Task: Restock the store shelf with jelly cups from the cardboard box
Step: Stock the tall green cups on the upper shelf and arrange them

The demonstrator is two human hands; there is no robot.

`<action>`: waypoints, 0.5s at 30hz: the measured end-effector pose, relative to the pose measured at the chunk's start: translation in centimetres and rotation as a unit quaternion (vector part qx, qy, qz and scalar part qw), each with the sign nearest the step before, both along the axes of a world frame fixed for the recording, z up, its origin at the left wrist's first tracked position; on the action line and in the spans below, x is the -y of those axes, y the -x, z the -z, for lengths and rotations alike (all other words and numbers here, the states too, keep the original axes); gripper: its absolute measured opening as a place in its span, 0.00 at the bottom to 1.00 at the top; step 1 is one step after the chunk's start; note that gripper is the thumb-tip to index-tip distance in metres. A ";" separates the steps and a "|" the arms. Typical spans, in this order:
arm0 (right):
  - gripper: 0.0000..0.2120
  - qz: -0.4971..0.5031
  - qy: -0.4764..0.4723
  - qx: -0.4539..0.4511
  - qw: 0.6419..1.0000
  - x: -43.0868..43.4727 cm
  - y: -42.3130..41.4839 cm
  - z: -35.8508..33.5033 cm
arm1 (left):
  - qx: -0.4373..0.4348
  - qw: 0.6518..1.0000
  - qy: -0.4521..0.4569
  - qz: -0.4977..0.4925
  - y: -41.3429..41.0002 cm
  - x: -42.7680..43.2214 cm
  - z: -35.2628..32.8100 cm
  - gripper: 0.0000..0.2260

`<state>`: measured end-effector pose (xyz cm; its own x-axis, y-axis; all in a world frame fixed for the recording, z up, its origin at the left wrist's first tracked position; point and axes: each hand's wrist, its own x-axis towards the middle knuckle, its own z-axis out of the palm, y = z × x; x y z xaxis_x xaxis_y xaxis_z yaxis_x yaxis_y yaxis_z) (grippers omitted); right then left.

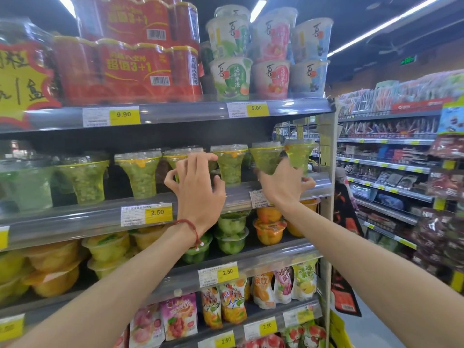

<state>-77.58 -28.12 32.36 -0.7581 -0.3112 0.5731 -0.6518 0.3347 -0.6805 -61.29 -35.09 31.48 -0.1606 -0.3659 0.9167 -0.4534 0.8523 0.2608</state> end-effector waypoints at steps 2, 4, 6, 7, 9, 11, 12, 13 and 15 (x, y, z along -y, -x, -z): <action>0.23 -0.007 -0.003 0.002 1.000 0.2 0.2 0.0 | 0.004 1.000 -0.005 -0.001 0.0 0.1 0.2 0.14; 0.20 -0.018 0.003 -0.008 1.000 0.5 0.4 0.5 | 0.001 1.000 -0.012 -0.001 0.0 0.3 0.3 0.14; 0.17 -0.020 0.017 -0.019 0.999 0.5 0.6 1.0 | -0.005 1.000 -0.018 0.005 -0.1 0.5 0.4 0.15; 0.16 -0.017 0.021 -0.020 0.999 0.4 0.6 1.1 | -0.005 1.000 -0.020 0.008 -0.1 0.5 0.4 0.15; 0.16 -0.008 0.022 -0.019 1.000 0.1 0.5 0.9 | -0.005 1.000 -0.023 0.012 -0.1 0.5 0.5 0.15; 0.18 -0.004 0.014 -0.013 1.000 -0.2 0.5 0.6 | -0.003 1.000 -0.021 0.010 -0.2 0.7 0.7 0.14; 0.19 -0.008 0.012 -0.009 1.000 -0.2 0.4 0.6 | -0.002 1.000 -0.019 0.009 -0.3 0.8 0.7 0.14; 0.20 -0.012 0.011 -0.009 1.000 -0.1 0.5 0.7 | 0.000 1.000 -0.017 0.008 -0.3 0.8 0.7 0.14; 0.21 -0.010 0.014 -0.029 0.999 0.0 0.6 1.0 | 0.002 1.000 -0.016 0.007 -0.4 1.0 0.7 0.14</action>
<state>-78.21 -28.11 31.33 -0.7179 -0.3088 0.6239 -0.6961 0.3036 -0.6506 -60.86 -36.08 30.74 -0.1693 -0.3923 0.9041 -0.4423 0.8501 0.2860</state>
